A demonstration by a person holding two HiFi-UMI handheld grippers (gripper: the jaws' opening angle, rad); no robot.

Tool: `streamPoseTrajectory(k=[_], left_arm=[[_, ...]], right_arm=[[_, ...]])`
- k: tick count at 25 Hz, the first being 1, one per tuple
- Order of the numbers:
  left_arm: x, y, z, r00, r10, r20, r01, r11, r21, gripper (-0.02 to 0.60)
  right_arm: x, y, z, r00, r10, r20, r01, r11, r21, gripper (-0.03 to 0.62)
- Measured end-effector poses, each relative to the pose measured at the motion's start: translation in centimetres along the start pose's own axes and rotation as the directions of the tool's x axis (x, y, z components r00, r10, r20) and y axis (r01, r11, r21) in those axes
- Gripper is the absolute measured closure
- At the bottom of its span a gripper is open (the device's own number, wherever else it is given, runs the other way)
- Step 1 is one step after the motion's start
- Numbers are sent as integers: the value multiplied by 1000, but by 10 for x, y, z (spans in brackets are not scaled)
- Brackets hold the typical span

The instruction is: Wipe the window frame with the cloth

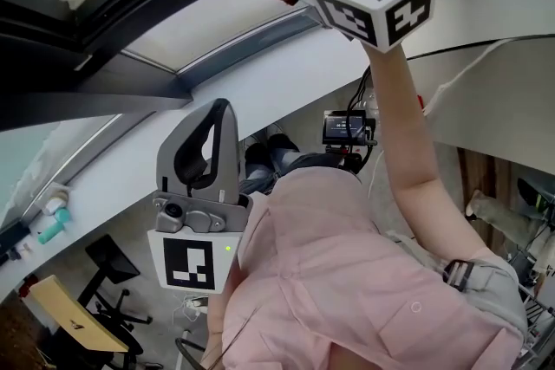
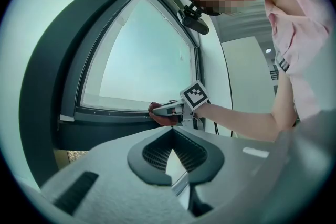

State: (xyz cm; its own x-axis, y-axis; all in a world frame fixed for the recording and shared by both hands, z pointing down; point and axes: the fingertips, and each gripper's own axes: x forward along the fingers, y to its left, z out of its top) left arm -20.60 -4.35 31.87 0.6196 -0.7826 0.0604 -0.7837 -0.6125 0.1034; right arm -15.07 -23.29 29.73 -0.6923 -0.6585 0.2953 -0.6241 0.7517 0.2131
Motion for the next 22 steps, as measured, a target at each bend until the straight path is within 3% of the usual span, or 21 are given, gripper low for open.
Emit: streamPoseTrajectory(k=[5, 22], left_arm=[[-1, -2, 4, 1000, -6, 10, 6, 1000, 1, 584], [-1, -4, 11, 1000, -12, 19, 12, 1000, 3, 584]], right_arm=[[-9, -14, -6, 999, -42, -14, 42, 999, 6, 528], [-19, -28, -11, 997, -71, -24, 72, 997, 22, 528]])
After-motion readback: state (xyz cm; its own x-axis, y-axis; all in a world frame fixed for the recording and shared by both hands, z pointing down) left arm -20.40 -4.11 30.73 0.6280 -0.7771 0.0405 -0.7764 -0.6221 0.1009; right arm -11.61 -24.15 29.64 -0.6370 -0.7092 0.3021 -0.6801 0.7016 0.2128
